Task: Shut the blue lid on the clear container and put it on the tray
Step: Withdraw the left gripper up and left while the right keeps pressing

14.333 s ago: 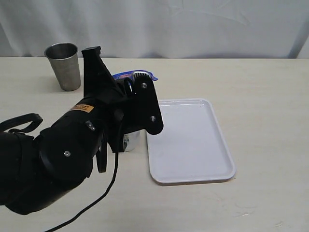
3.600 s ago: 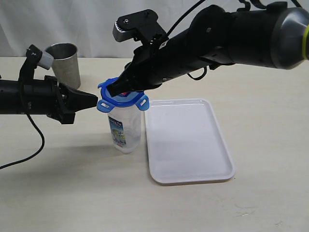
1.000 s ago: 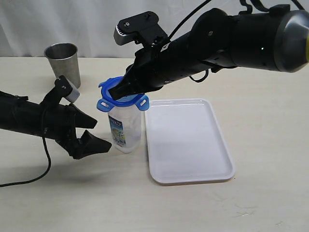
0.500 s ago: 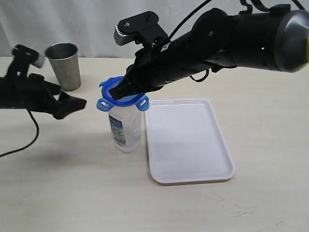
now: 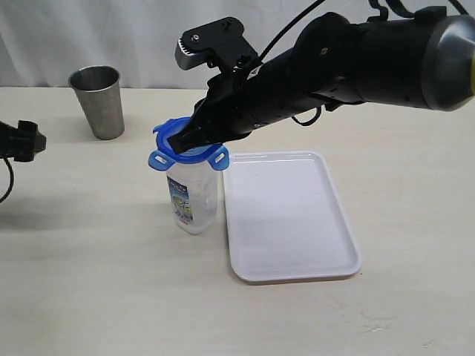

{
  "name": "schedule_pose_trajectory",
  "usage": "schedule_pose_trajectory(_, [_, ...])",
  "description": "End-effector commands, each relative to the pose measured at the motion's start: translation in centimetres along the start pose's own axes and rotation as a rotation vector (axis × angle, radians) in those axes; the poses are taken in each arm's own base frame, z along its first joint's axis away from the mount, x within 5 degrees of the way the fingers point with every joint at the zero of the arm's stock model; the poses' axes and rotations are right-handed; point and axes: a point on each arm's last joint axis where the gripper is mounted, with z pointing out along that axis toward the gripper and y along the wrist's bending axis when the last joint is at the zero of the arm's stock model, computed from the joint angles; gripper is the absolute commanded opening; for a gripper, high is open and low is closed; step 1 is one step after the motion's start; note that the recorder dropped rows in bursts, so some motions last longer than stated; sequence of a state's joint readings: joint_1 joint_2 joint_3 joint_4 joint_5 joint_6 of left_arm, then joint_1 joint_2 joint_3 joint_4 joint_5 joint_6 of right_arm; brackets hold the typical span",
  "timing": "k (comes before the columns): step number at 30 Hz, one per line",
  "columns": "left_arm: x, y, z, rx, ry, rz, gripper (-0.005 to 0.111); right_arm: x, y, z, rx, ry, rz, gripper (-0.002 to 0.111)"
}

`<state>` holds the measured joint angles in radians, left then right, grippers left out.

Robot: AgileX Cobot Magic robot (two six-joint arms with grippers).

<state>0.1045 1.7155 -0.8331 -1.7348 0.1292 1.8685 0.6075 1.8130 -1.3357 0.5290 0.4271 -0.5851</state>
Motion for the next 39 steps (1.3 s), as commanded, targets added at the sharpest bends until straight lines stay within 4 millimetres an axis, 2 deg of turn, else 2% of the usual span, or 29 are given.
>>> schedule_pose_trajectory(1, [-0.4,1.4,-0.8,-0.158,0.006,-0.096,0.093,0.3,0.0,-0.1,-0.003,0.02,-0.022,0.005])
schedule_pose_trajectory(4, [-0.4,2.0,-1.3,-0.234,0.004,-0.196,0.093,0.3,0.0,-0.2,-0.001,0.02,-0.023,0.005])
schedule_pose_trajectory(7, [-0.2,2.8,-1.6,-0.325,-0.036,-0.529,0.093,0.3,0.0,-0.2,0.0,0.021,-0.026,0.005])
schedule_pose_trajectory(9, [-0.5,3.1,-2.0,-0.361,-0.088,-0.633,0.093,0.3,0.0,-0.2,0.0,0.019,-0.025,0.005])
schedule_pose_trajectory(11, [-1.4,2.7,-2.7,-0.293,-0.141,-0.643,0.093,0.2,-0.1,-0.2,0.006,0.01,-0.028,0.005])
schedule_pose_trajectory(12, [-1.7,2.6,-3.0,-0.279,-0.164,-0.714,0.093,0.2,-0.1,-0.2,0.008,0.008,-0.028,0.005])
schedule_pose_trajectory(13, [-2.1,2.5,-3.5,-0.245,-0.202,-0.877,0.093,0.2,-0.1,-0.2,0.008,0.008,-0.028,0.005])
schedule_pose_trajectory(15, [-3.0,1.6,-3.9,-0.131,-0.205,-0.983,0.093,0.3,-0.1,-0.2,0.003,0.015,-0.028,0.005])
schedule_pose_trajectory(20, [-6.3,-0.4,-4.5,0.154,-0.178,-0.979,0.093,0.3,0.0,-0.2,0.0,0.02,-0.028,0.005])
schedule_pose_trajectory(21, [-6.5,-0.4,-4.7,0.159,-0.195,-0.935,0.093,0.3,0.0,-0.2,0.0,0.02,-0.028,0.005])
schedule_pose_trajectory(23, [-6.8,-0.3,-5.6,-0.077,-0.284,-0.658,0.093,0.3,0.0,-0.2,0.0,0.02,-0.028,0.005])
schedule_pose_trajectory(24, [-6.4,0.2,-6.9,-0.359,-0.346,-0.587,0.093,0.3,0.0,-0.2,0.0,0.02,-0.028,0.005])
schedule_pose_trajectory(25, [-6.3,0.1,-7.7,-0.467,-0.429,-0.479,0.093,0.3,0.0,-0.2,0.0,0.02,-0.028,0.005])
schedule_pose_trajectory(26, [-6.3,-1.2,-8.5,-0.402,-0.558,-0.296,0.093,0.3,0.0,-0.2,0.0,0.02,-0.028,0.005])
schedule_pose_trajectory(28, [-6.1,-3.0,-8.5,-0.139,-0.64,-0.364,0.093,0.3,0.0,-0.2,0.0,0.02,-0.029,0.005])
schedule_pose_trajectory(30, [-6.1,-3.8,-8.2,0.004,-0.64,-0.426,0.093,0.3,0.0,-0.2,-0.001,0.022,-0.029,0.005])
schedule_pose_trajectory(31, [-6.2,-4.4,-8.1,0.067,-0.636,-0.424,0.093,0.3,0.0,-0.2,-0.001,0.022,-0.029,0.005])
schedule_pose_trajectory(33, [-6.1,-5.7,-8.0,0.192,-0.642,-0.299,0.093,0.3,0.0,-0.2,-0.003,0.024,-0.029,0.005])
schedule_pose_trajectory(35, [-5.8,-6.1,-8.1,0.23,-0.658,-0.252,0.093,0.3,0.0,-0.2,-0.003,0.024,-0.029,0.005])
schedule_pose_trajectory(37, [-5.4,-5.8,-7.9,0.209,-0.658,-0.299,0.093,0.3,0.0,-0.2,-0.003,0.024,-0.029,0.005])
schedule_pose_trajectory(39, [-4.4,-5.5,-7.6,0.157,-0.636,-0.257,0.093,0.4,0.0,-0.2,-0.004,0.026,-0.029,0.005])
